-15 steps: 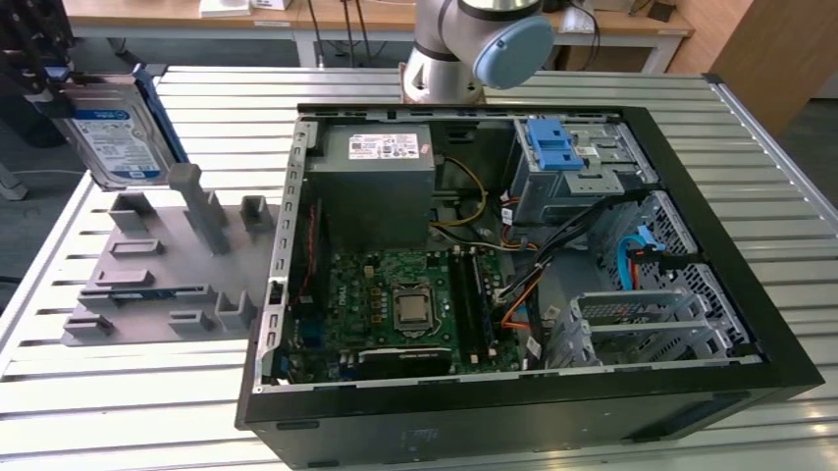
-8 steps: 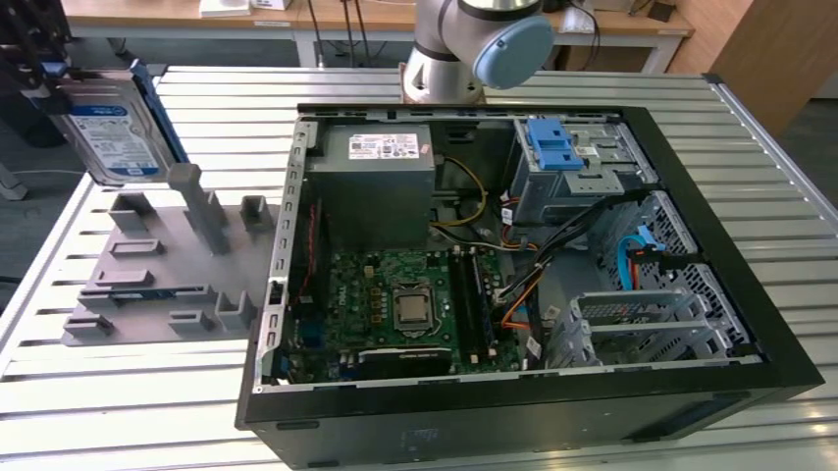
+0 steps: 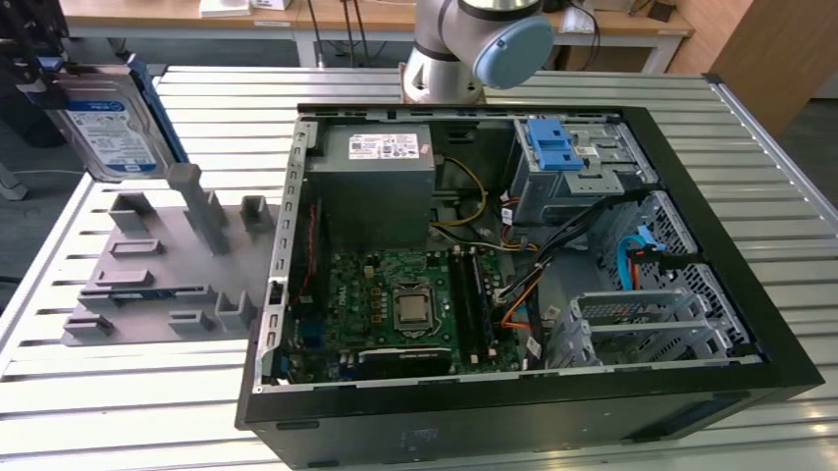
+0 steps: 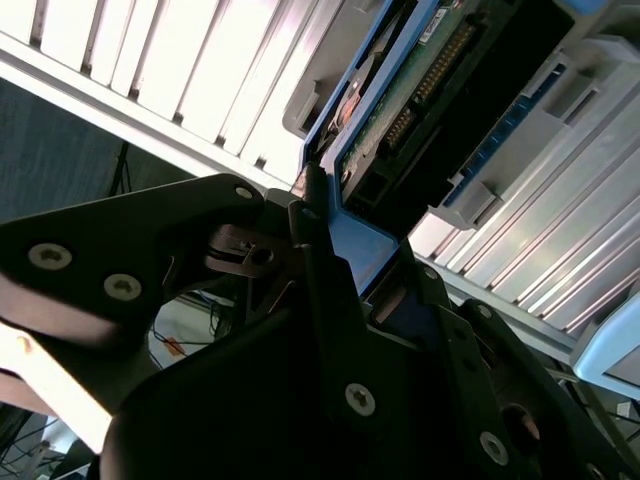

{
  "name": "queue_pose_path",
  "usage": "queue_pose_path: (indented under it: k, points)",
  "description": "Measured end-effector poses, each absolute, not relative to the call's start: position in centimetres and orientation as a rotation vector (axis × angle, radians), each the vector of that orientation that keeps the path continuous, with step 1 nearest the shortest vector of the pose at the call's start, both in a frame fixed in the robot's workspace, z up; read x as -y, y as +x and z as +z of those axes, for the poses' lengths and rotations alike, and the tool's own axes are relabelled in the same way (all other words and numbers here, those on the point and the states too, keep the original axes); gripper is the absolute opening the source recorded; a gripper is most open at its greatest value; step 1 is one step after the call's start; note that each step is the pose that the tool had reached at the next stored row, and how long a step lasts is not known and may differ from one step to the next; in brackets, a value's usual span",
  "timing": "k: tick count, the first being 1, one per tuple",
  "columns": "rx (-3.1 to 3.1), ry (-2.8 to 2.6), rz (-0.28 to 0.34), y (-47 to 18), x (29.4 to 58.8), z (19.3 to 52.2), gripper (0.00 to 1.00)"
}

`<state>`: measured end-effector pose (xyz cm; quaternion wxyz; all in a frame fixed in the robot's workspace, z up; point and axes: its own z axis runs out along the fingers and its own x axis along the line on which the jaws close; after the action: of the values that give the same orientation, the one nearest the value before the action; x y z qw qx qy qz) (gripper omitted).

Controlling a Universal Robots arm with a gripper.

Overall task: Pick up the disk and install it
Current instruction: 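Pick up the disk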

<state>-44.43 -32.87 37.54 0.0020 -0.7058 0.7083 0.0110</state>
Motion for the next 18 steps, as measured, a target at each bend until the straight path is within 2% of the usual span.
queue_pose_path:
  k: [18]
  points:
    - [-2.222,-2.215,0.034,-44.4,32.9,38.7,0.36]
